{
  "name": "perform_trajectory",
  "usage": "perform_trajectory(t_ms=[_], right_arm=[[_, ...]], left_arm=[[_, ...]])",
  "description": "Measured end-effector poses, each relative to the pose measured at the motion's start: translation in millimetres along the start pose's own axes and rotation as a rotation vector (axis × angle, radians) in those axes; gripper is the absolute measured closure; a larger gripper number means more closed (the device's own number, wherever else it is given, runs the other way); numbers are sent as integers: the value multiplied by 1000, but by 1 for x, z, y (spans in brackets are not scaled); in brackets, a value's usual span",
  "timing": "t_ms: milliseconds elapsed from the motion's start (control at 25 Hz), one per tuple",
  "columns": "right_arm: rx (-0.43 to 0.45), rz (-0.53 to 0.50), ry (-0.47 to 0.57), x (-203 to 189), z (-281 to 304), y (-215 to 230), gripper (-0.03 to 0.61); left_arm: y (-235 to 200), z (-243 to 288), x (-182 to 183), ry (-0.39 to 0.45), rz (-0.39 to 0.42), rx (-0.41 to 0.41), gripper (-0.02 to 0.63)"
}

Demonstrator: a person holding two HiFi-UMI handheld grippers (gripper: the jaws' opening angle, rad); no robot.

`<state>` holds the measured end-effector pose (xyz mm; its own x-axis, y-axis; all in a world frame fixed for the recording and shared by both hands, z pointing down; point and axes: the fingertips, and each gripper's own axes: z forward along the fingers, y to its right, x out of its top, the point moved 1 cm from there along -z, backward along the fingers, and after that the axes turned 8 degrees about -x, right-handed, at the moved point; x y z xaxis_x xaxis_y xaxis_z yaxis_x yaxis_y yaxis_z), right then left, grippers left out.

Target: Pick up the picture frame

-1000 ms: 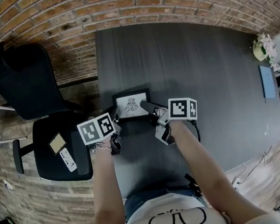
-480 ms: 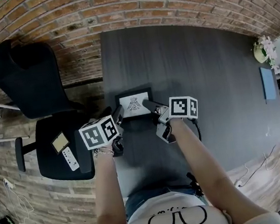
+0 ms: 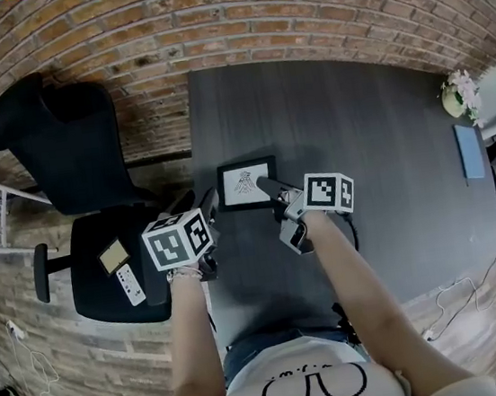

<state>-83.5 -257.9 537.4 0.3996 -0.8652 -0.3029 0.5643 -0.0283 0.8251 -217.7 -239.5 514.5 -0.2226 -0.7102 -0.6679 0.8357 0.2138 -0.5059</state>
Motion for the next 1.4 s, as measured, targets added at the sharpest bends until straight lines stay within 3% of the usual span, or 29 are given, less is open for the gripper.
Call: perform_trajectory(t_ms=[480,720,1160,1400], right_arm=[[89,-122,141,2,-62,-62,537],[103,-244,238,5,-95,-92,537],[-23,-668,499,16,-169,-152,537],[-145,-834,632,25,-200,-168,537]], left_arm=[[33,-72,32,162,85,1,408],[56,-97,45,236,190,3,408],[95,-134,76,419,349,-11,408],[112,-141,81,434,469,-9,408]])
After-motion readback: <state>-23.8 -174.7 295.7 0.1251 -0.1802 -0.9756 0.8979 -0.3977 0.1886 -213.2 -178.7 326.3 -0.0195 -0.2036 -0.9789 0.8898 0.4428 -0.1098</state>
